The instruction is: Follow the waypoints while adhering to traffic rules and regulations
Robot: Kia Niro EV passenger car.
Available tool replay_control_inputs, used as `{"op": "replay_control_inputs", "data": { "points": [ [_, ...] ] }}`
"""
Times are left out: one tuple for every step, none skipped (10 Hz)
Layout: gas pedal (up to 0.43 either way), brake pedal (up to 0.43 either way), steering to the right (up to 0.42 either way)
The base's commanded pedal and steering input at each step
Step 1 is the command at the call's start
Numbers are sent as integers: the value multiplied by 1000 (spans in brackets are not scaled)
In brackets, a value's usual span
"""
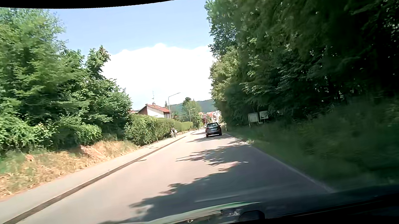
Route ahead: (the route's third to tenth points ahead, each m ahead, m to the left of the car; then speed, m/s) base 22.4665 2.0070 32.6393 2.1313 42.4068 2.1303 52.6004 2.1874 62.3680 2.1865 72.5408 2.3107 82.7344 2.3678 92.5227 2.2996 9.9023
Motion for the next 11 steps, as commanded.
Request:
{"op": "replay_control_inputs", "data": {
  "points": [
    [87,0,-8],
    [67,0,-8],
    [39,0,-7],
    [28,0,-6],
    [20,0,-4],
    [20,0,-3],
    [20,0,-3],
    [20,0,-3],
    [20,0,-3],
    [20,0,-3],
    [28,0,-3]
  ]
}}
